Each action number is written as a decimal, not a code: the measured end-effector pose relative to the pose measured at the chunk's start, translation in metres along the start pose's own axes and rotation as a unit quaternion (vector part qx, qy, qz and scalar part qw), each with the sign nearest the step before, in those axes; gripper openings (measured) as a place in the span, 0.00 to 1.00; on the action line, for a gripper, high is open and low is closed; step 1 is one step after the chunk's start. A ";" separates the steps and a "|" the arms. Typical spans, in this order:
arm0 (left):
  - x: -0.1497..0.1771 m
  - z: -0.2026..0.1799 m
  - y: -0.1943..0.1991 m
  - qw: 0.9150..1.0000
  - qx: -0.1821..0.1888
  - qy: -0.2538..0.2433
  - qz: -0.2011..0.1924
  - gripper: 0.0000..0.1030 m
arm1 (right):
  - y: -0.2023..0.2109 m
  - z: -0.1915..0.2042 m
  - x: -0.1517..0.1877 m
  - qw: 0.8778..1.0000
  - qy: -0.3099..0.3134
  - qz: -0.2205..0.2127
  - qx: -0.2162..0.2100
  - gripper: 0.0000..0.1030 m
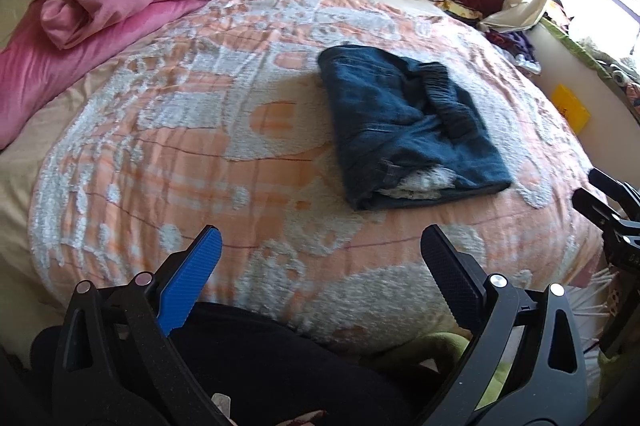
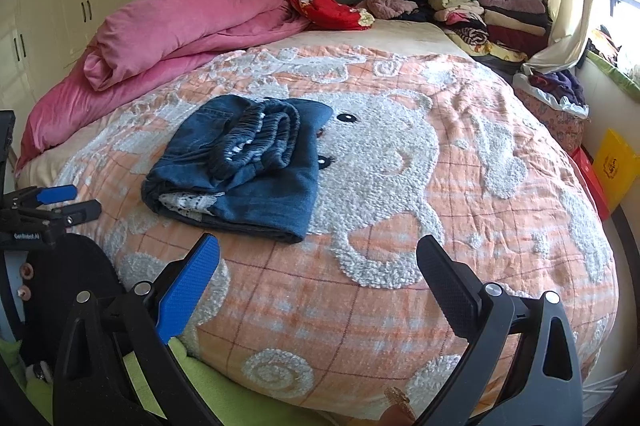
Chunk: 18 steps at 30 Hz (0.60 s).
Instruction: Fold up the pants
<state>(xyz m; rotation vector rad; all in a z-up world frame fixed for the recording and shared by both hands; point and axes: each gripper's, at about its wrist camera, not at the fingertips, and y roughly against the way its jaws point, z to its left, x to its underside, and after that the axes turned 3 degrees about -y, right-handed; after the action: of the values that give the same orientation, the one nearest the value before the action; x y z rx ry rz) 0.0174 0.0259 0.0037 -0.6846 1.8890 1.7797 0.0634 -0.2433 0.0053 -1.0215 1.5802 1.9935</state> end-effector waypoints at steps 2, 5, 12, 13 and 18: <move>-0.003 0.009 -0.005 1.000 -0.013 0.009 0.003 0.91 | -0.006 -0.006 0.000 1.000 -0.006 0.003 0.005 0.96; -0.013 0.036 -0.015 0.999 -0.033 0.036 0.002 0.91 | -0.015 -0.020 -0.001 1.000 -0.014 0.007 0.021 0.96; -0.062 0.114 -0.057 0.993 -0.076 0.094 0.009 0.91 | -0.051 -0.097 -0.029 0.993 -0.047 0.005 0.105 0.95; -0.070 0.125 -0.066 0.991 -0.093 0.095 0.011 0.91 | -0.056 -0.107 -0.032 0.992 -0.046 0.004 0.116 0.95; -0.108 0.192 -0.122 0.978 -0.158 0.130 0.045 0.91 | -0.095 -0.186 -0.066 0.980 -0.078 0.022 0.181 0.96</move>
<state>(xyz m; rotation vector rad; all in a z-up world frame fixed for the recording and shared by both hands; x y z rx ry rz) 0.1769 0.2171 -0.0346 -1.0021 1.8383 2.1681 0.2273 -0.3849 -0.0260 -0.6770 1.8032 1.6786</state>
